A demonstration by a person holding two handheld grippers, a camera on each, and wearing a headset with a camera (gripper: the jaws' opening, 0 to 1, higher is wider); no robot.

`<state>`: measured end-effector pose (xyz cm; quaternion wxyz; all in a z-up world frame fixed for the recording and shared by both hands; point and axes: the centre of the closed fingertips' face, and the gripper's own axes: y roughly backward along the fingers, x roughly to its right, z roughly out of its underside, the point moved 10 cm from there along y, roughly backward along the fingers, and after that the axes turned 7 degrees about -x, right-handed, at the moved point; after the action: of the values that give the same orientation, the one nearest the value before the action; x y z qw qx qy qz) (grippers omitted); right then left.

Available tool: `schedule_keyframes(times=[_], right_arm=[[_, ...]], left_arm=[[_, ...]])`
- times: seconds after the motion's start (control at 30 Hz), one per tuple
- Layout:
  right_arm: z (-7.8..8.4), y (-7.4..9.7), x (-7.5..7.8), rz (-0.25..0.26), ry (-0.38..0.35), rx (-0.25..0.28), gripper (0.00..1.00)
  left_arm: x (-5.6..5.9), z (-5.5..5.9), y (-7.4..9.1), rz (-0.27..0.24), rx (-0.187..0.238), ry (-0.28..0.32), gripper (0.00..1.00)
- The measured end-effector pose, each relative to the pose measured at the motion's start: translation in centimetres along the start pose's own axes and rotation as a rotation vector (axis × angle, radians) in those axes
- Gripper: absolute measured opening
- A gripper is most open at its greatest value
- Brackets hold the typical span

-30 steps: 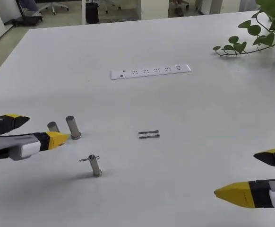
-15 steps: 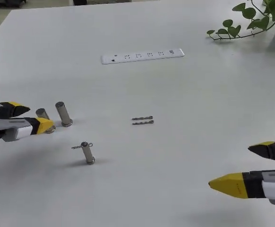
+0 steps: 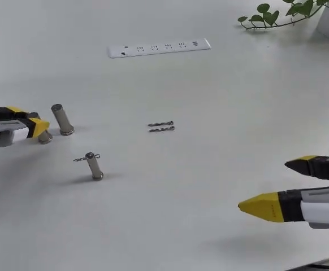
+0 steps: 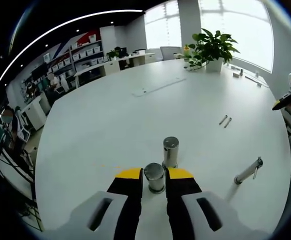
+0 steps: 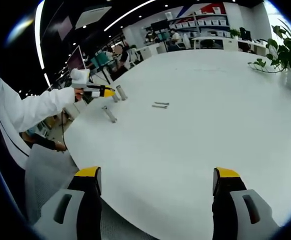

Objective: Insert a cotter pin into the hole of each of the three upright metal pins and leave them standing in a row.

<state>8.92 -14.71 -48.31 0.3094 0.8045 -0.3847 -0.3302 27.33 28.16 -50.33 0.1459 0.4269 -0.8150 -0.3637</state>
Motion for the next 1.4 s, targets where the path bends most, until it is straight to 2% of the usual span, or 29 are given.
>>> schedule_keyframes(times=[0.1,0.23,0.27,0.3,0.33,0.4,0.53,0.73,0.87,0.97,1.07,1.23,1.4], right_arm=[[0.0,0.0,0.0,0.003,-0.002,0.001,0.90],[0.0,0.0,0.0,0.008,-0.004,0.003,0.90],[0.0,0.0,-0.1,0.008,-0.005,0.003,0.90],[0.0,0.0,-0.1,0.008,-0.005,0.003,0.90],[0.0,0.0,-0.1,0.008,-0.005,0.003,0.90],[0.0,0.0,-0.2,0.007,-0.005,0.003,0.90],[0.1,-0.1,-0.3,0.003,-0.005,0.005,0.89],[0.1,-0.3,-0.5,-0.002,-0.002,0.009,0.89],[0.0,-0.3,-0.6,-0.003,0.005,0.013,0.89],[0.0,-0.3,-0.7,-0.007,0.005,0.016,0.89],[0.1,-0.3,-0.7,-0.006,0.014,0.015,0.89],[0.2,-0.4,-0.7,-0.014,0.021,0.011,0.89],[0.2,-0.4,-0.8,-0.026,0.034,0.015,0.89]], left_arm=[[0.0,0.1,-0.1,-0.001,0.000,0.015,0.12],[0.1,0.2,-0.1,-0.001,-0.009,0.005,0.12],[0.1,0.2,-0.1,0.004,-0.010,0.023,0.11],[0.1,0.3,-0.1,0.013,-0.007,0.087,0.11],[0.0,0.3,-0.1,0.012,-0.009,0.115,0.11],[-0.2,0.3,-0.1,-0.026,-0.004,0.045,0.11],[-0.1,0.3,0.1,-0.045,-0.016,0.071,0.10],[0.1,0.6,1.0,-0.061,-0.033,0.076,0.10],[0.5,0.5,2.3,-0.069,-0.019,0.092,0.10],[0.7,0.5,3.6,-0.092,-0.035,0.115,0.10],[1.1,0.5,4.7,-0.096,-0.018,0.118,0.10],[2.3,0.3,6.8,-0.103,0.010,0.101,0.10],[3.6,0.0,8.2,-0.084,0.039,0.102,0.10]])
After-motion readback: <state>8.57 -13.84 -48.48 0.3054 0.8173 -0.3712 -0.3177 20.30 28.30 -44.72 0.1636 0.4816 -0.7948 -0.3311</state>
